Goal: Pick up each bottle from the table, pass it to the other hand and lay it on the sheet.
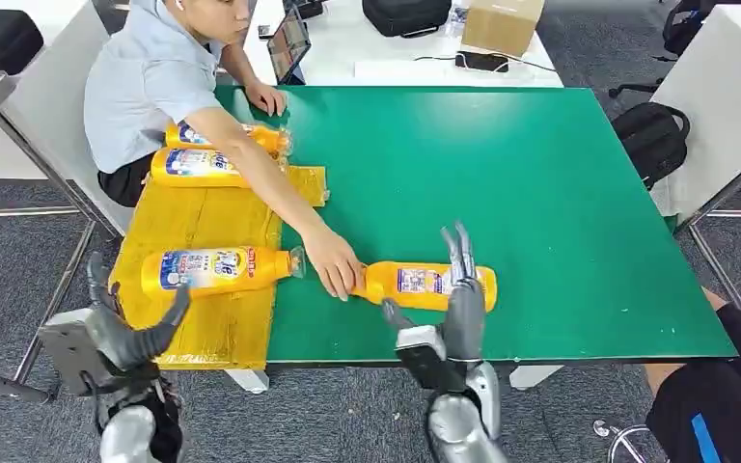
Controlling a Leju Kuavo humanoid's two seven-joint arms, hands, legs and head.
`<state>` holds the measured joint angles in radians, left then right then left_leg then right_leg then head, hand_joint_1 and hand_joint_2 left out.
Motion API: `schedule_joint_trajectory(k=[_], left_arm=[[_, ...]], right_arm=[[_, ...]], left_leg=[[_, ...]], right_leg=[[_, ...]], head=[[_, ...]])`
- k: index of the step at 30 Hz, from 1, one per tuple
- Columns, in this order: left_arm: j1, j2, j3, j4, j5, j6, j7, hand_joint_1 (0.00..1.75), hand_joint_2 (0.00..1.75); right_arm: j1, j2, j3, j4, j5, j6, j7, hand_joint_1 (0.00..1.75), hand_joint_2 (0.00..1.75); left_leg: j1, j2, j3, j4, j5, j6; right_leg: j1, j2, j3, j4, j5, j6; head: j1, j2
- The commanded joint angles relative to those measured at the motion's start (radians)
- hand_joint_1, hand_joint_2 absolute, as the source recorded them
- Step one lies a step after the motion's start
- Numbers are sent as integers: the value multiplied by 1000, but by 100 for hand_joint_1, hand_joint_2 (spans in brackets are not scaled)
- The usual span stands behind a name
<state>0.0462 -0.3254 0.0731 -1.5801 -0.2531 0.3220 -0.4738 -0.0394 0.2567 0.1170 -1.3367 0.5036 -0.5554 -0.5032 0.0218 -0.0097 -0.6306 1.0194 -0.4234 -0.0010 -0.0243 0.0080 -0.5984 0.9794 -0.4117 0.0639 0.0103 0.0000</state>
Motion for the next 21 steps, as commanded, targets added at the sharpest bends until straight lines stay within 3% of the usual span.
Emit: schedule_joint_trajectory(k=[1, 2, 3, 5, 9, 13, 21], left_arm=[[53, 80, -172, 3, -46, -2, 38, 0, 175], [51, 78, -169, 4, -49, -12, 47, 0, 175], [49, 78, -168, 4, -49, -13, 48, 0, 175], [50, 73, -163, 0, -48, -43, 68, 0, 175], [51, 72, -162, -3, -49, -45, 69, 0, 175], [57, 63, -157, -3, -71, -79, 91, 0, 175], [31, 56, -152, 34, -75, -99, 106, 0, 175]], right_arm=[[-62, -147, -152, 218, 372, -54, 118, 0, 175], [-70, -156, -132, 252, 481, -47, 188, 0, 175], [-70, -150, -128, 260, 487, -49, 193, 0, 175], [-94, -163, -105, 333, 607, -4, 303, 0, 175], [-98, -162, -104, 344, 611, -3, 306, 0, 175], [-155, -198, -70, 453, 792, 31, 445, 0, 175], [-281, -204, -61, 599, 852, 30, 468, 0, 175]], left_leg=[[0, -1, 5, -2, -1, 1], [-1, 0, 7, -2, -2, 2], [0, 2, 6, -2, -1, 1], [0, 2, 6, -3, -1, 1], [1, 1, 4, -1, -1, 1], [1, 3, 5, -1, -1, 1], [0, 5, 7, -2, -1, 2]], right_leg=[[0, -2, 6, -3, -1, -2], [0, -2, 8, -3, -1, -3], [1, 1, 7, -3, 0, -2], [0, 0, 6, -2, 0, -3], [2, 0, 4, -1, 0, -2], [1, 2, 4, -1, 0, -2], [1, 2, 6, -1, 0, -3]], head=[[0, 0], [0, 0], [0, 0], [0, 0], [0, 0], [0, 0], [0, 0]])
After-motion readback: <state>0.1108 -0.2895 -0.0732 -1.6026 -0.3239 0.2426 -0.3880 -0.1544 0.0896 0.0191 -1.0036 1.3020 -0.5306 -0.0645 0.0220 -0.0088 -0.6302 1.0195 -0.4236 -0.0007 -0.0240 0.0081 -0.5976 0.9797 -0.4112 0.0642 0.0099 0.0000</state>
